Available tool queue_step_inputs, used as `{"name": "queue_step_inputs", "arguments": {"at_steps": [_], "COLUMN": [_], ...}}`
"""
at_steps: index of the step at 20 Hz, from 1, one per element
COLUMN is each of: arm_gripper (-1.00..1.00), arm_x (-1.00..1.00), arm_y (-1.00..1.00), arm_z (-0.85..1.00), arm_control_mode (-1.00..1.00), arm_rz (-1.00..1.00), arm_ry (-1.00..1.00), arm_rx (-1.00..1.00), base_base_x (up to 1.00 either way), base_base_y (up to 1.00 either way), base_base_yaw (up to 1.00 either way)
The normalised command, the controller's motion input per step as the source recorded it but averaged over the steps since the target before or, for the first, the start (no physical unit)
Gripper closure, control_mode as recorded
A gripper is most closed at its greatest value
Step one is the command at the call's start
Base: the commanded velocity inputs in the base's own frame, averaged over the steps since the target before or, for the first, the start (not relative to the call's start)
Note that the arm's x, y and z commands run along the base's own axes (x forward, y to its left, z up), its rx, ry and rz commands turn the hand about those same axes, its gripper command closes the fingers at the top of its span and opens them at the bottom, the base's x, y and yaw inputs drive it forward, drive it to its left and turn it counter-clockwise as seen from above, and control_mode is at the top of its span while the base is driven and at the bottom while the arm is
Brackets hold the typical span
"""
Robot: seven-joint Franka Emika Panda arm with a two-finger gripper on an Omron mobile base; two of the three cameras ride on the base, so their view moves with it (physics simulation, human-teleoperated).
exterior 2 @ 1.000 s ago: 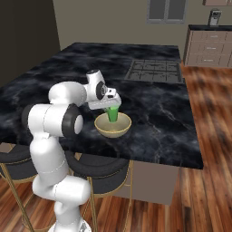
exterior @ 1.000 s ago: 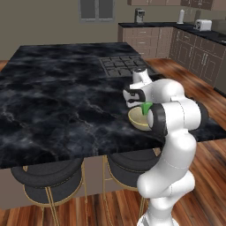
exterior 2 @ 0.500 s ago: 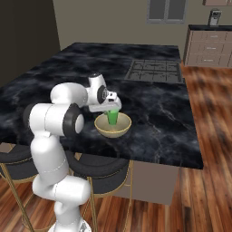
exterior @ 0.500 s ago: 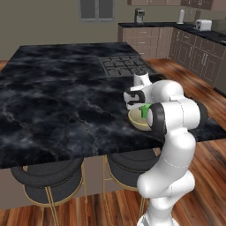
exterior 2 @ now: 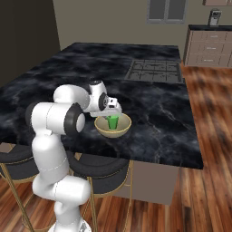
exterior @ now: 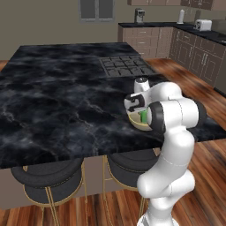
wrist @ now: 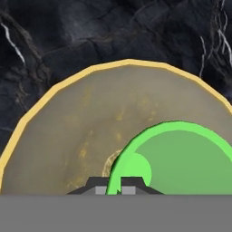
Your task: Place the cup inside the bowl on the dining table and move the bowl to any counter.
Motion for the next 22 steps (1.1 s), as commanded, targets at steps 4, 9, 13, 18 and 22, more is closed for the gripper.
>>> {"name": "queue_step_inputs", "arguments": {"at_steps": [4, 9, 13, 18, 22], "arm_gripper": [1.0, 1.0, 1.0, 1.0, 1.0], "arm_x": [0.0, 0.0, 0.0, 0.0, 0.0], "arm_y": [0.0, 0.0, 0.0, 0.0, 0.0], "arm_z": [-0.26, -0.17, -0.13, -0.02, 0.0], "arm_control_mode": [-1.0, -1.0, -1.0, -1.0, -1.0], "arm_rz": [0.0, 0.0, 0.0, 0.0, 0.0], "arm_ry": [-0.07, -0.05, -0.04, -0.02, 0.0], "arm_rx": [0.0, 0.0, 0.0, 0.0, 0.0], "base_base_x": [0.0, 0.0, 0.0, 0.0, 0.0], "base_base_y": [0.0, 0.0, 0.0, 0.0, 0.0], "base_base_yaw": [0.0, 0.0, 0.0, 0.0, 0.0]}}
